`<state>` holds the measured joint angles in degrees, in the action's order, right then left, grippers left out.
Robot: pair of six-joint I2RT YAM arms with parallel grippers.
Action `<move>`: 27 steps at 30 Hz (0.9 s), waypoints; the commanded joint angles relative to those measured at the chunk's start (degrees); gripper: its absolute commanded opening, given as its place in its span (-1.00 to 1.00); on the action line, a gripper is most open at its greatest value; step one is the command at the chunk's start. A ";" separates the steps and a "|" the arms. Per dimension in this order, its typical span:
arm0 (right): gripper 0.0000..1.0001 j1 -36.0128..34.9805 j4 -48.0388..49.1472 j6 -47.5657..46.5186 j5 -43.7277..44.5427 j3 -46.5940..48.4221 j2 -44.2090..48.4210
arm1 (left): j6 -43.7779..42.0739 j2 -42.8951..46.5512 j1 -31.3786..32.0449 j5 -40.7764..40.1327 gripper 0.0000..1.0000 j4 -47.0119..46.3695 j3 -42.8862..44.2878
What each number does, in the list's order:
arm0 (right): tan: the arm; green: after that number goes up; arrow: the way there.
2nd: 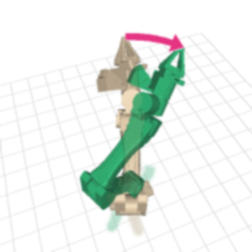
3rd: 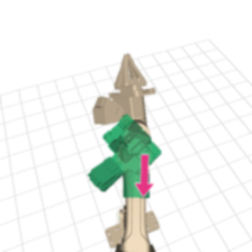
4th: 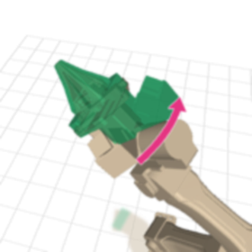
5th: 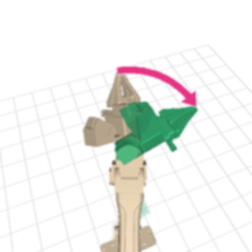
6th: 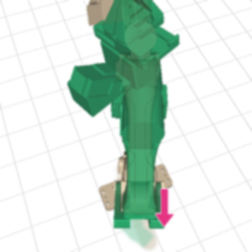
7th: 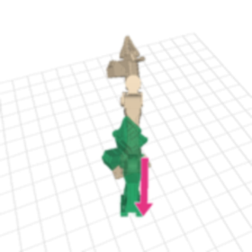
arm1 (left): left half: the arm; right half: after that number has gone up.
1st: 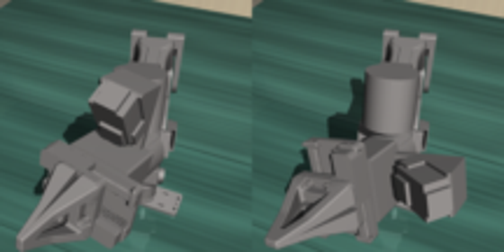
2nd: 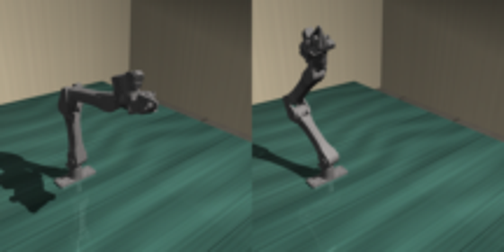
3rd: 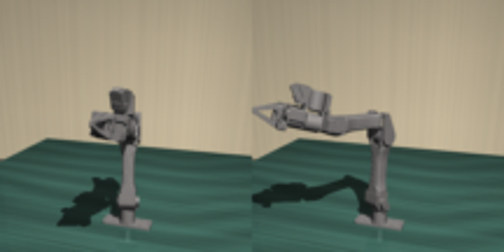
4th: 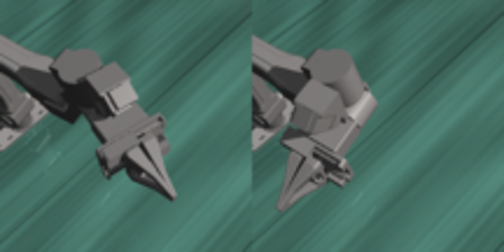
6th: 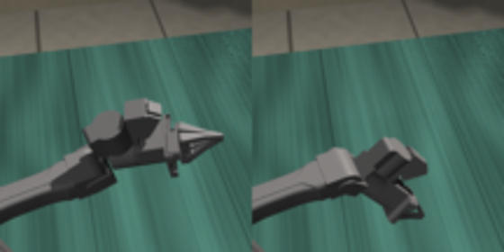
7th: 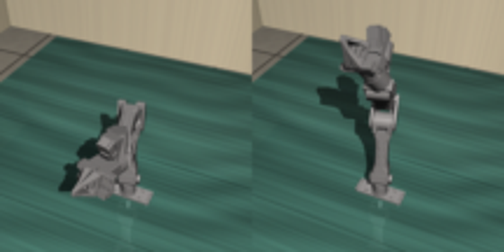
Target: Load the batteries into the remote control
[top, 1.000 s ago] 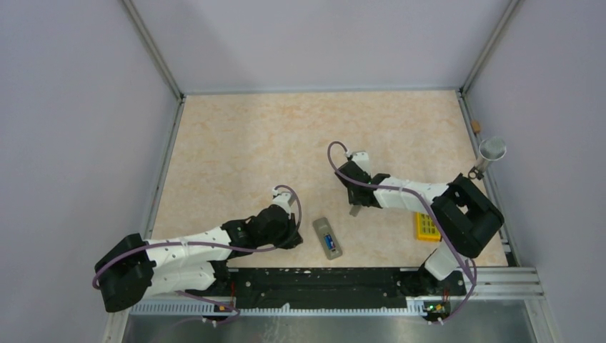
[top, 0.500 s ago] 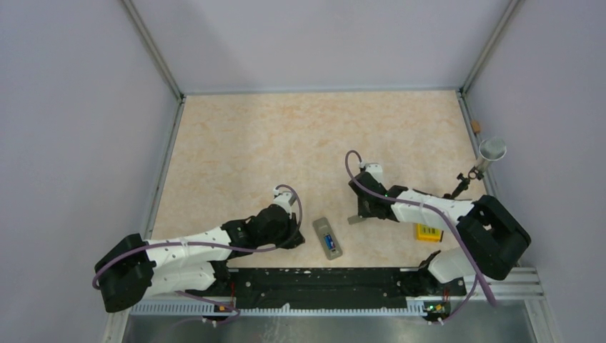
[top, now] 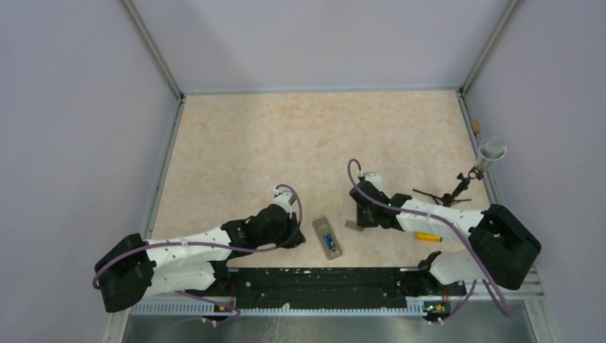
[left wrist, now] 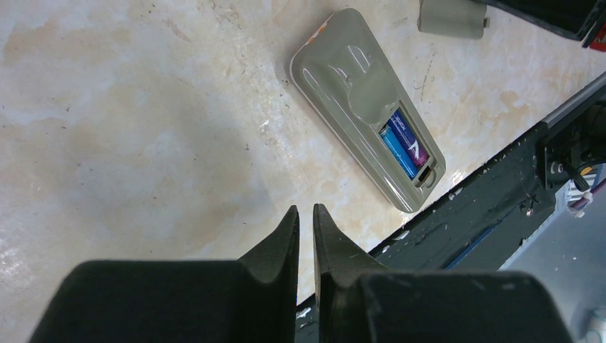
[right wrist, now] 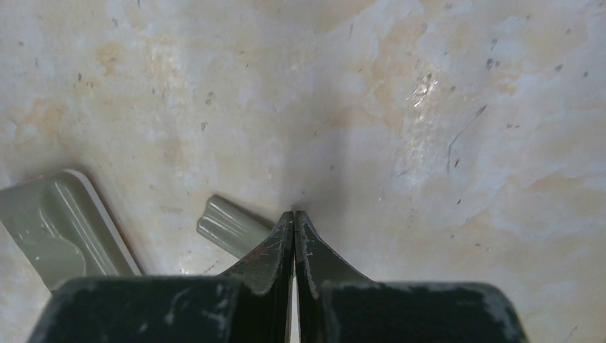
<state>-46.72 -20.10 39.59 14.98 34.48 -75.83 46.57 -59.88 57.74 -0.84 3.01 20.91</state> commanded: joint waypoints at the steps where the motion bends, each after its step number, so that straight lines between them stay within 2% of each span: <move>1: -1.00 -2.70 -5.49 2.36 -0.97 -1.56 1.68 | 0.15 0.32 -0.19 0.57 -0.76 -2.57 -0.34; 14: -1.00 -5.21 -11.65 0.02 1.75 3.23 7.01 | 0.42 0.99 -0.19 0.50 -0.76 -2.11 -0.60; 16: -0.88 -5.19 -12.53 -1.67 1.62 4.20 7.81 | 0.46 1.53 -0.22 0.56 -0.74 -1.60 -0.60; 18: -0.73 -5.14 -13.35 -3.11 1.32 5.02 9.16 | 0.63 2.15 -0.23 0.55 -0.62 -1.18 -0.73; 23: -0.29 -5.21 -12.63 -9.01 -3.56 6.57 10.17 | 0.49 3.34 -0.23 -0.27 -0.48 -0.09 -0.86; 27: -0.21 -5.14 -12.67 -12.25 -6.24 7.66 8.66 | 0.38 4.36 -0.25 -0.66 -0.40 0.37 -1.03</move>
<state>-51.29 -32.71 32.40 12.27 39.22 -66.70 46.83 -57.25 57.74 -0.84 3.62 20.34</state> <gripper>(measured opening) 0.386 0.283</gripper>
